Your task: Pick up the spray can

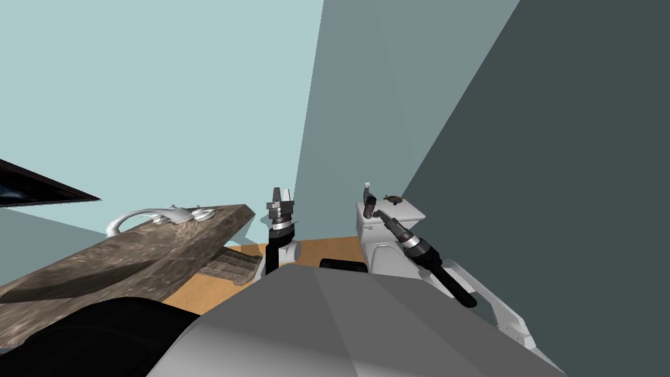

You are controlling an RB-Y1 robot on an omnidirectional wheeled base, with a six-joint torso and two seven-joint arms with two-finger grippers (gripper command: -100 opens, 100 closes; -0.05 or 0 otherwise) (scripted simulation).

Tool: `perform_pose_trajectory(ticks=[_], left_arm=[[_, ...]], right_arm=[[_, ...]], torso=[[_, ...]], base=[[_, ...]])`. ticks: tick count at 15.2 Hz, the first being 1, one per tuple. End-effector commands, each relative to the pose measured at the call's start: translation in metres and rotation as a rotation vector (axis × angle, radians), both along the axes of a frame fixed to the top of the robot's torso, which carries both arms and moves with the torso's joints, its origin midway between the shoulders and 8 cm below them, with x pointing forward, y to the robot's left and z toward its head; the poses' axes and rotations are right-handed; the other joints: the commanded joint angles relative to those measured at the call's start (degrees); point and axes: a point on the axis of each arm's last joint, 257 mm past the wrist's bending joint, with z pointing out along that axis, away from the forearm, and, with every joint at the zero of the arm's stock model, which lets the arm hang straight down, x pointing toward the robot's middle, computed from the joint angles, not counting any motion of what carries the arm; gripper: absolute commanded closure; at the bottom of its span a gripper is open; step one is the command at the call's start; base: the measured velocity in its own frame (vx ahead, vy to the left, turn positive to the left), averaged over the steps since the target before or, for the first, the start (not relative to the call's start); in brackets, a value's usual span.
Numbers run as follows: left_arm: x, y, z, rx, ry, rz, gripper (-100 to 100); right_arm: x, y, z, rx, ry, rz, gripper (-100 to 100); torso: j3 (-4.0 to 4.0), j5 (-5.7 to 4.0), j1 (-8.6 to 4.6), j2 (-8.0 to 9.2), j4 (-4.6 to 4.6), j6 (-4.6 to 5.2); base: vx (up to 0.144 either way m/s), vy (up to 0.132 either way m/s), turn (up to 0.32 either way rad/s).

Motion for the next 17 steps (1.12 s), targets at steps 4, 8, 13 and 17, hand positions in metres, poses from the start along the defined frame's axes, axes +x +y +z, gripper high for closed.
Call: perform_pose_trajectory(ticks=[4,8,13,17], left_arm=[[0.0,0.0,0.0,0.0,0.0,0.0,0],[0.0,0.0,0.0,0.0,0.0,0.0,0],[0.0,0.0,0.0,0.0,0.0,0.0,0],[0.0,0.0,0.0,0.0,0.0,0.0,0]], right_arm=[[-0.012,-0.004,-0.031,-0.156,0.036,0.067,-100],[-0.02,-0.01,-0.05,-0.265,0.058,0.116,-100],[-0.034,-0.023,-0.08,-0.419,0.088,0.185,-100],[-0.043,-0.037,-0.095,-0.535,0.108,0.24,-100]], torso=[[0.0,0.01,0.03,0.0,0.0,0.01],[-0.05,0.01,0.03,-0.1,-0.01,0.0],[0.0,0.02,0.03,0.0,0.0,0.0],[-0.07,0.01,0.02,-0.14,-0.02,-0.01]], base=[[0.053,0.002,-0.012],[0.069,0.001,-0.005],[0.054,0.0,0.002],[0.085,-0.001,0.009]])
